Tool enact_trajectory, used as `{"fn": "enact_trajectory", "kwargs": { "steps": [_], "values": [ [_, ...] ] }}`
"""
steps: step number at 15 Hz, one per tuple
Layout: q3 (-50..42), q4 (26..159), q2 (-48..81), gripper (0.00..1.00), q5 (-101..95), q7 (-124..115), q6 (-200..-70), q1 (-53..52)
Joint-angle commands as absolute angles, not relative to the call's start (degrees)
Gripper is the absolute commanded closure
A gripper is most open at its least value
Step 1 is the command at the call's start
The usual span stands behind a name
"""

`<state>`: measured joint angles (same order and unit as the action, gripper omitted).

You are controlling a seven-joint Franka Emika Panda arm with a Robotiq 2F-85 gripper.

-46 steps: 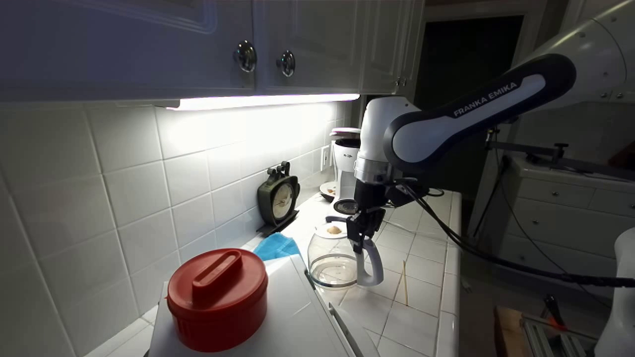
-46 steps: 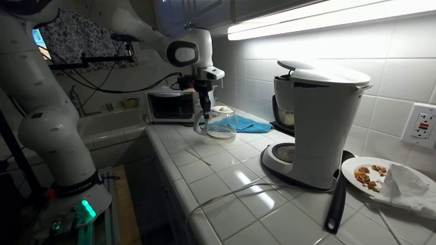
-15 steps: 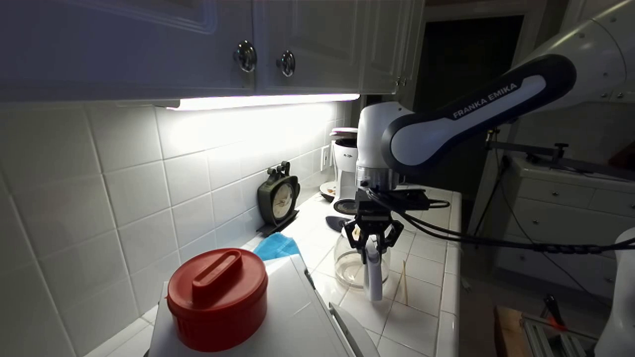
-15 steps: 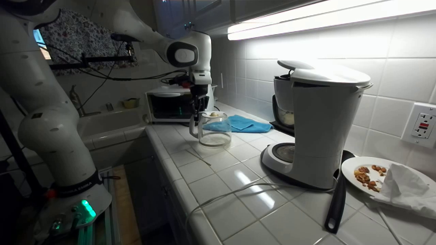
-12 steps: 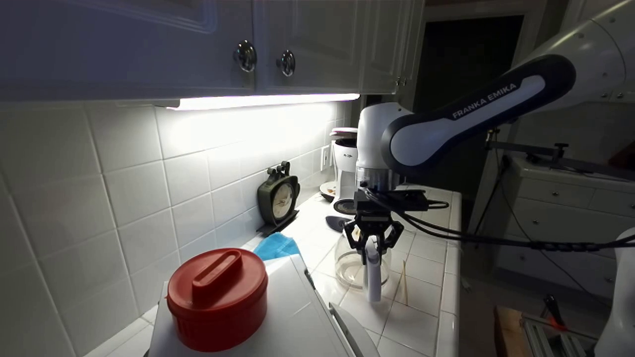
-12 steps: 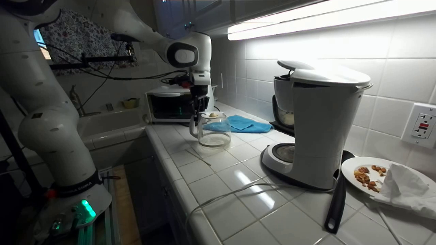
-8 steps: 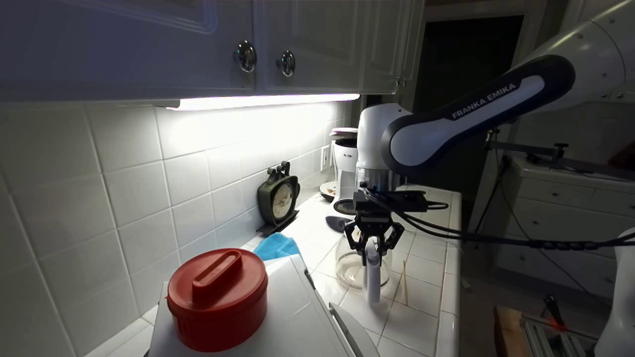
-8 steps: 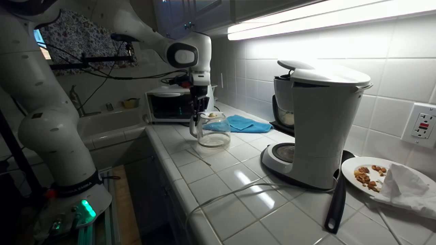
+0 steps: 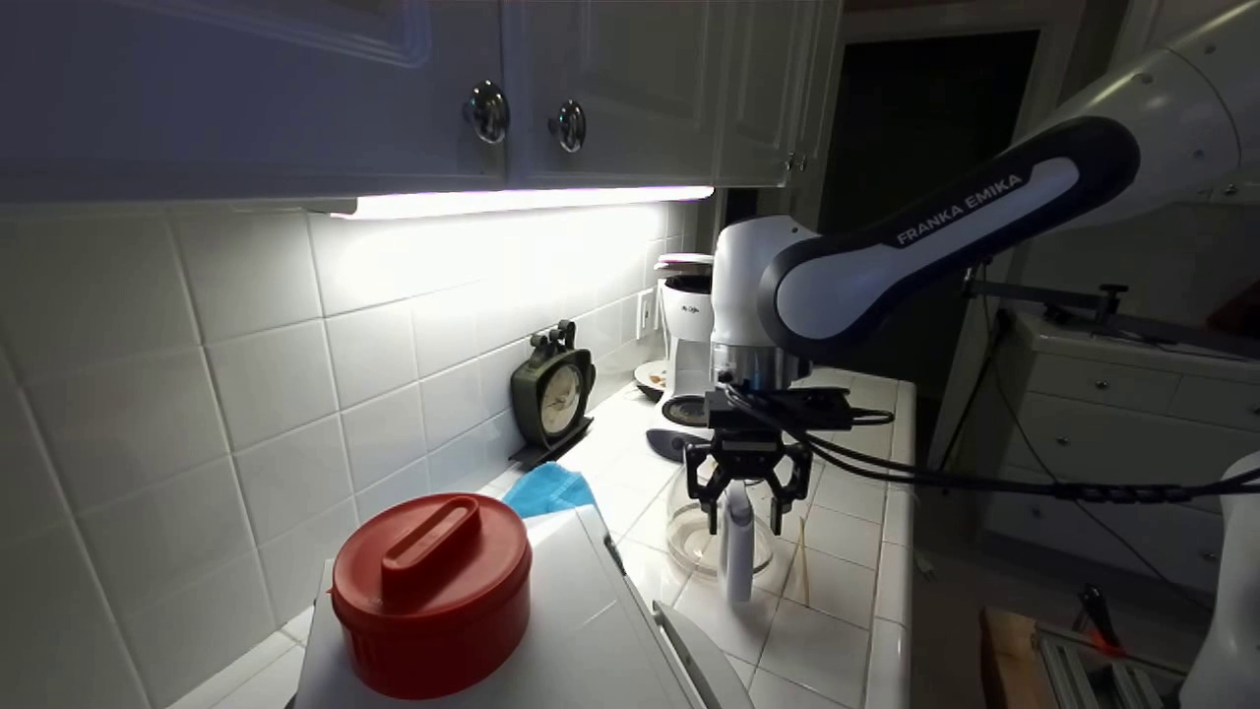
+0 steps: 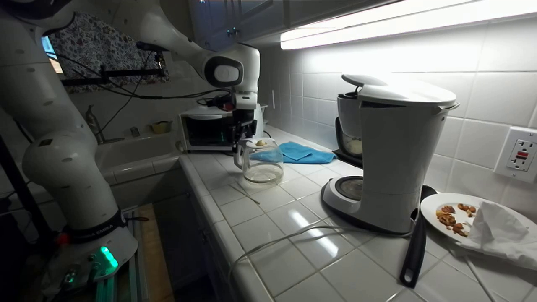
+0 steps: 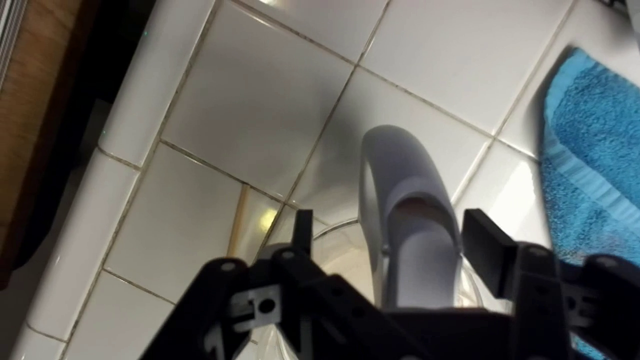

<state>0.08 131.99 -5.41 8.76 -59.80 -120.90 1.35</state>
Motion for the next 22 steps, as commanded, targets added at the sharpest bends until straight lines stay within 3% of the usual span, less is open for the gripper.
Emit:
{"fn": "enact_trajectory", "kwargs": {
  "steps": [1,12,22],
  "values": [
    [0.42,133.1,-6.98,0.0,8.8,-61.44,-121.58,1.39],
    [-0.09,133.46,-13.52,0.0,6.41,-47.84,-121.77,2.04],
    [-4.02,133.43,-14.13,0.0,2.67,-11.04,-124.1,4.5]
  ]
}}
